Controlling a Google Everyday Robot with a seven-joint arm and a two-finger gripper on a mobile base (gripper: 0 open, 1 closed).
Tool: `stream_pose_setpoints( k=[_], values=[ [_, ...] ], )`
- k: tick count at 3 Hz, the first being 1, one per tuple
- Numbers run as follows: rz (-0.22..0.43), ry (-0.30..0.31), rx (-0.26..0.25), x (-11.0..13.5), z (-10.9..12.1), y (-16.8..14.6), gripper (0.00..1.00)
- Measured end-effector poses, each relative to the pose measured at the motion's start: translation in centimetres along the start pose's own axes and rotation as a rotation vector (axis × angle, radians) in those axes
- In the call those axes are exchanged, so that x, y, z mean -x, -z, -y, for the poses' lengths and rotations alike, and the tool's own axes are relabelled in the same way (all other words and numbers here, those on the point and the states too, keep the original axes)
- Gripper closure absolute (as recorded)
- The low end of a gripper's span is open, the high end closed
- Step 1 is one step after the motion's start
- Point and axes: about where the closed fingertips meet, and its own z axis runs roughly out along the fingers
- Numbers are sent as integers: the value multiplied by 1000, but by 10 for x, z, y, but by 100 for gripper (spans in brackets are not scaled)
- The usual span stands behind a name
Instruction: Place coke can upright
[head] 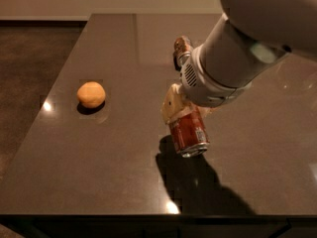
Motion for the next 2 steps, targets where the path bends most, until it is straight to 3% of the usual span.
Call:
stream_pose_setpoints(
  k=[2],
  values=[
    [193, 118, 129, 31, 21, 8, 100]
  ],
)
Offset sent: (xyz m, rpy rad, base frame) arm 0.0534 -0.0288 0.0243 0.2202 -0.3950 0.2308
